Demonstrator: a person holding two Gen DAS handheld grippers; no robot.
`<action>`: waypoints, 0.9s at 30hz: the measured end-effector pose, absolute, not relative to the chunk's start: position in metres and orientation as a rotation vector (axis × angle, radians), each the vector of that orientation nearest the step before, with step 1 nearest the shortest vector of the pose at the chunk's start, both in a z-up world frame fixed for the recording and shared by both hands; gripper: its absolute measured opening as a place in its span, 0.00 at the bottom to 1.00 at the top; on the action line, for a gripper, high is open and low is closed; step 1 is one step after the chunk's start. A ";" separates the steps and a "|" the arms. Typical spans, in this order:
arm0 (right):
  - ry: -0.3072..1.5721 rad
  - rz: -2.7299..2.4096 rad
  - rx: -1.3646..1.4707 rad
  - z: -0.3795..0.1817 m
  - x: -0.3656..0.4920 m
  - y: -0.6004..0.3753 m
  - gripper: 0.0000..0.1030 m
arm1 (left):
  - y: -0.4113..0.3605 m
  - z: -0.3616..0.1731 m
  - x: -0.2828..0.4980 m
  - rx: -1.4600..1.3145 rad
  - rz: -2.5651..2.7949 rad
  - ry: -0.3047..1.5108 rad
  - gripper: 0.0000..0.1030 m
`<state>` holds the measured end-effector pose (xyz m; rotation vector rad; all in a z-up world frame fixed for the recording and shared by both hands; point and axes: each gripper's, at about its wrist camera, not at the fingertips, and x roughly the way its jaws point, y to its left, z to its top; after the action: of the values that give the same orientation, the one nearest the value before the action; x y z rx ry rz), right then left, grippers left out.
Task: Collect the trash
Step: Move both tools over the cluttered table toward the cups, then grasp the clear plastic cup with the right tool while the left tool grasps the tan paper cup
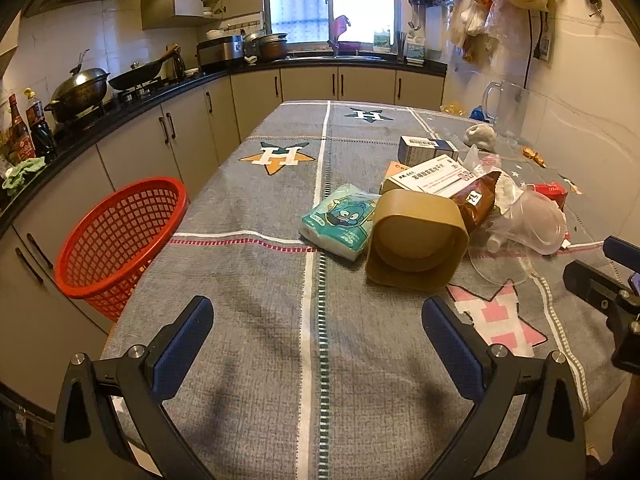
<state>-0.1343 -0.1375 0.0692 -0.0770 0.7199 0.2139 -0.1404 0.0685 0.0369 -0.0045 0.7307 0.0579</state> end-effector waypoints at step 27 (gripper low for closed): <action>0.754 0.369 -0.017 0.056 -0.087 -0.137 0.20 | 0.058 0.037 -0.106 0.013 -0.090 0.752 1.00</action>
<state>-0.0874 -0.1366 0.0560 -0.0174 0.7539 0.3693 -0.1064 0.0582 0.0370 0.0128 0.7521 -0.0900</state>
